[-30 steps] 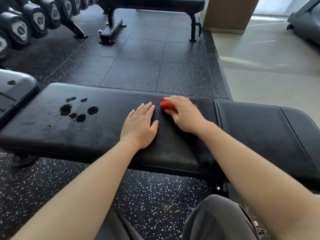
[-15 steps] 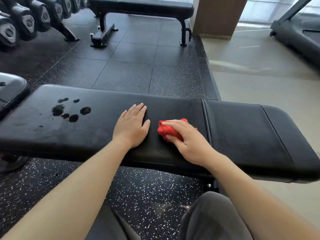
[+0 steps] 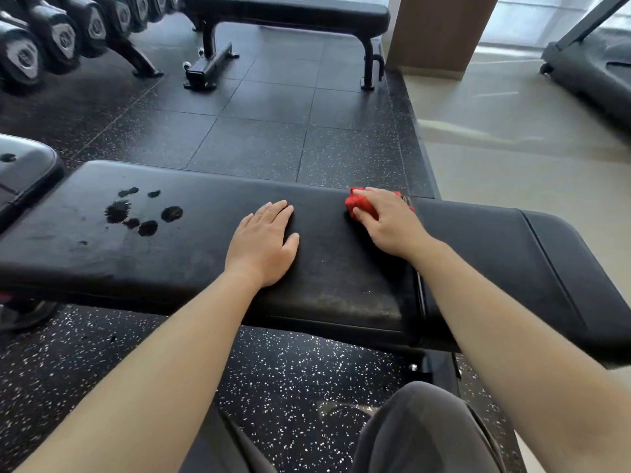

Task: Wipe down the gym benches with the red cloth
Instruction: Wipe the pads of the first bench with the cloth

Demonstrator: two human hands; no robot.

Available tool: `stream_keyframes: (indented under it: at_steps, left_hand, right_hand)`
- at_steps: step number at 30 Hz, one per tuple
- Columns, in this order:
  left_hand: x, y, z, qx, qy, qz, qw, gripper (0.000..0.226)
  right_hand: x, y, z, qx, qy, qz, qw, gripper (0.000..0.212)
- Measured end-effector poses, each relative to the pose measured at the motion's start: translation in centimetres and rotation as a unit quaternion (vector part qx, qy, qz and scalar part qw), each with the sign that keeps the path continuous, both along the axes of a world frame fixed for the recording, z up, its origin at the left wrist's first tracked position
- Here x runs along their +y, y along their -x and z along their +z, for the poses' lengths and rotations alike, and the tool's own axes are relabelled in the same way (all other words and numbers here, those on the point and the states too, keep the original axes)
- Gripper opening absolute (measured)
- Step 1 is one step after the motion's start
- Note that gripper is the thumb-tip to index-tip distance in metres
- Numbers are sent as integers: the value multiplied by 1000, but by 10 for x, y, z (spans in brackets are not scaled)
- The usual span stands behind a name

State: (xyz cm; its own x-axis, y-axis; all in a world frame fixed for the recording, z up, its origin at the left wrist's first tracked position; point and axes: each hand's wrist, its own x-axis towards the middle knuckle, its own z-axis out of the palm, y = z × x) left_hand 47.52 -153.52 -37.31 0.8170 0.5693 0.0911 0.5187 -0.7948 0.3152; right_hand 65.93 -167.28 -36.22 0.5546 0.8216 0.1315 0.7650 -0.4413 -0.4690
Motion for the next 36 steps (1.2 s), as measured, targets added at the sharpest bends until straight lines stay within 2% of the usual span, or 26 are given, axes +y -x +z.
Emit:
stream_keyframes:
  at_steps: [8, 13, 17, 25, 30, 36]
  left_hand:
    - [0, 0, 0, 1, 3, 0, 1000, 55]
    - [0, 0, 0, 2, 1, 1, 1000, 54]
    - [-1, 0, -1, 0, 2, -1, 1000, 54]
    - [-3, 5, -1, 10, 5, -9, 1000, 53]
    - [1, 14, 1, 40, 8, -51, 998, 53]
    - [-2, 18, -3, 8, -6, -36, 999, 52]
  right_hand:
    - [-74, 74, 5, 38, -6, 61, 997, 43]
    - [-95, 100, 0, 20, -8, 72, 997, 49]
    - [-94, 106, -2, 1, -6, 71, 997, 52]
    - [-27, 101, -5, -13, -3, 28, 1000, 49]
    - [-57, 119, -7, -14, -16, 82, 996, 46]
    - [-113, 115, -13, -39, -27, 94, 994, 48]
